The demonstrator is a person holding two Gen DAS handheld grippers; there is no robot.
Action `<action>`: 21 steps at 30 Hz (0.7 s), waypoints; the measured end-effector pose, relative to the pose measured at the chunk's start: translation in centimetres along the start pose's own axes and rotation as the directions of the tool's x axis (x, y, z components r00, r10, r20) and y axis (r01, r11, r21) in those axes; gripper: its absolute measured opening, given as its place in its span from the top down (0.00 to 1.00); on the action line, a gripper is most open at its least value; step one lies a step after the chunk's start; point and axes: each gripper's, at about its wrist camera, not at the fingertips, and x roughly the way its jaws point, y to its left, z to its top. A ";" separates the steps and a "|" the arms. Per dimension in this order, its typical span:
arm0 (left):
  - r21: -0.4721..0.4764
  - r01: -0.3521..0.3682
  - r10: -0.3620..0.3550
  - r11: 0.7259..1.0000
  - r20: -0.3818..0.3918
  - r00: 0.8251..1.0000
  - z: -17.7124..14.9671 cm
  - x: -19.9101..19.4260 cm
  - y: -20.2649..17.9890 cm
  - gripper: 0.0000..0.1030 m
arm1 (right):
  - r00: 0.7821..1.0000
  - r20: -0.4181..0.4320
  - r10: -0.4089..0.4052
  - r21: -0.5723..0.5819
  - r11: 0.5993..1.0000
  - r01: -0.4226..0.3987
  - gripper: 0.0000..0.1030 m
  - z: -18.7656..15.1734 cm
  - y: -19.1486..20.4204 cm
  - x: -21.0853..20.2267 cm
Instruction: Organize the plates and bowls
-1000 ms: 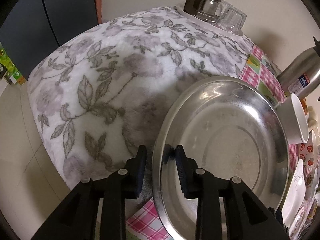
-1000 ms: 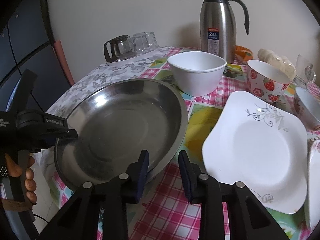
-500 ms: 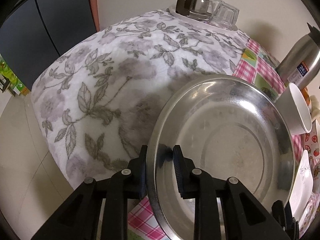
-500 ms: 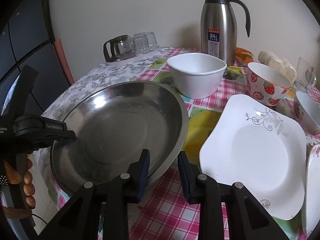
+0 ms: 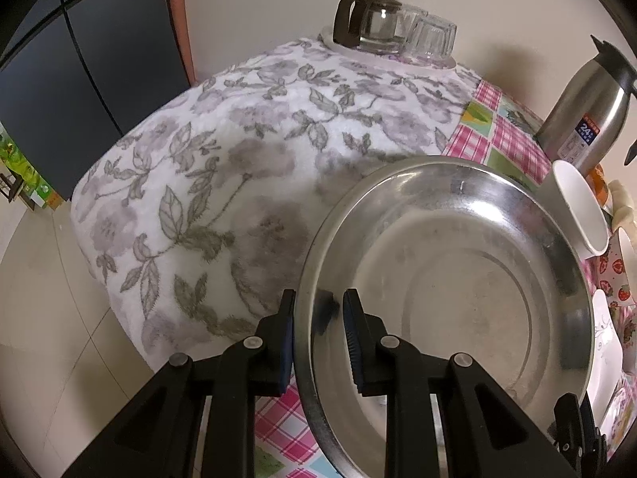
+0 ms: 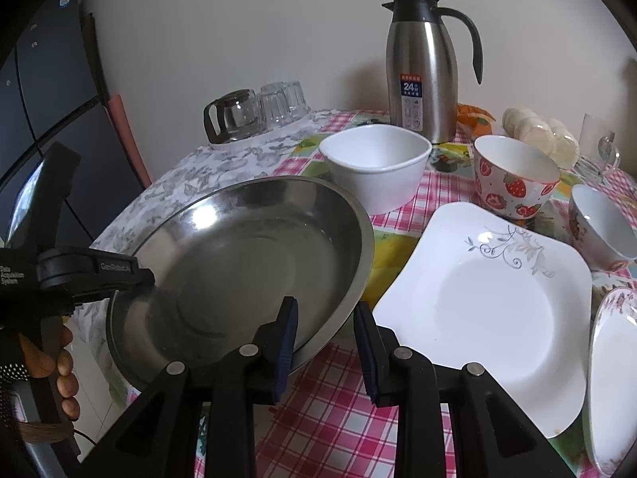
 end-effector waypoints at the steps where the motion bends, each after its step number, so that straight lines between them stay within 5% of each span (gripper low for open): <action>1: 0.001 0.001 -0.001 1.000 0.010 1.000 0.0 -0.4 -0.1 0.77 | 1.000 0.004 0.000 -0.002 1.000 0.000 0.70 0.0 0.0 -0.2; 21: 0.053 0.035 -0.042 0.998 0.149 0.988 -0.6 -6.7 -4.2 0.77 | 0.992 0.129 0.003 0.052 0.999 -0.010 0.70 1.4 -3.2 -5.9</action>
